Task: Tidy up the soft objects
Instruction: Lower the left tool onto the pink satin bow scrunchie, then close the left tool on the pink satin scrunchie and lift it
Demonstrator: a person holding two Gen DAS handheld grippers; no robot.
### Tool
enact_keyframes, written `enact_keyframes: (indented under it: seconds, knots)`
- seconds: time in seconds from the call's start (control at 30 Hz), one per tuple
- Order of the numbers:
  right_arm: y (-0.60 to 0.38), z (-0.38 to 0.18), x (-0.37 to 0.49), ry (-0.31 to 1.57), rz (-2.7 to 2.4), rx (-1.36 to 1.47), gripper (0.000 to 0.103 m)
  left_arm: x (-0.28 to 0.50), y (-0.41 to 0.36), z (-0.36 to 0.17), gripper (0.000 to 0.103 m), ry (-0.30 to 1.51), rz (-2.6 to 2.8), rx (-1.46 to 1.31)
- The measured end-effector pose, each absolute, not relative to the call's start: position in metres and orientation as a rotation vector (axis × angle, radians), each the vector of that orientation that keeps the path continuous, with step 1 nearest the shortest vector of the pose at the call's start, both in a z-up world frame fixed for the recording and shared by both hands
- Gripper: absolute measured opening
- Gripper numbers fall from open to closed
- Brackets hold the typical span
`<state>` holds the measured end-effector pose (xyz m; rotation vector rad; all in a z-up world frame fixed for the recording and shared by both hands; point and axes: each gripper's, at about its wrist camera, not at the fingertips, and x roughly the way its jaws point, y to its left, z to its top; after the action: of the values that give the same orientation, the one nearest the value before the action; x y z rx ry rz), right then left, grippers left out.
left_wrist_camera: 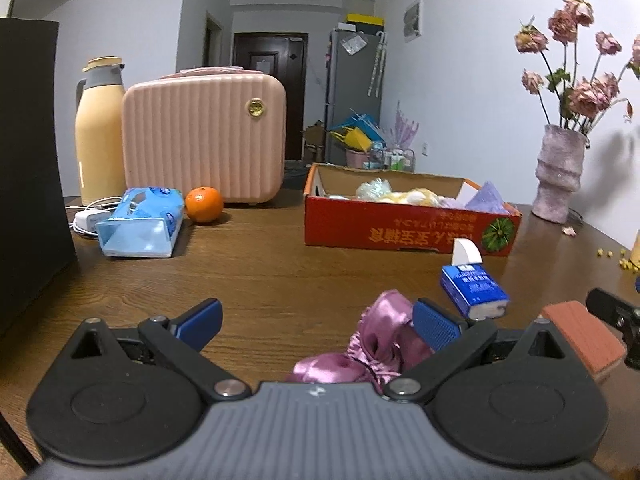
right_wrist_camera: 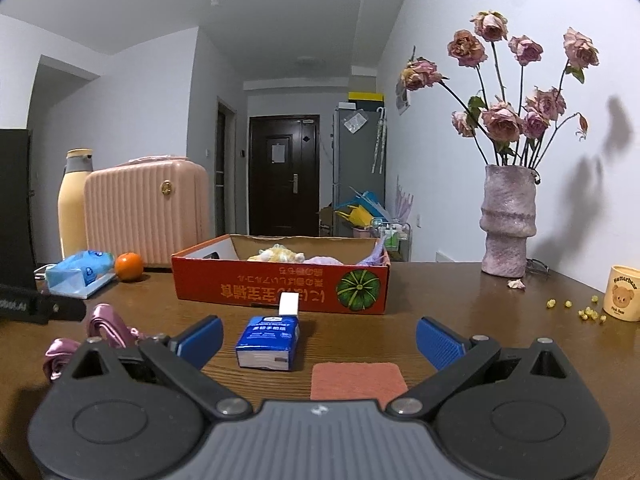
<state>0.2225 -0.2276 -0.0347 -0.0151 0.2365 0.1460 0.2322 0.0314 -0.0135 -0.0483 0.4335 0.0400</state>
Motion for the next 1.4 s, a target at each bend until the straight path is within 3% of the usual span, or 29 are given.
enact_keyframes:
  seconds: [0.93, 1.4]
  knots:
    - [-0.232, -0.04, 0.229, 0.315, 0.107, -0.015, 0.103, 0.287, 0.004, -0.061, 0.103, 0.729, -0.064, 0.06]
    - [-0.23, -0.044, 0.234, 0.351, 0.093, -0.029, 0.103, 0.294, 0.006, -0.064, 0.103, 0.742, -0.077, 0.04]
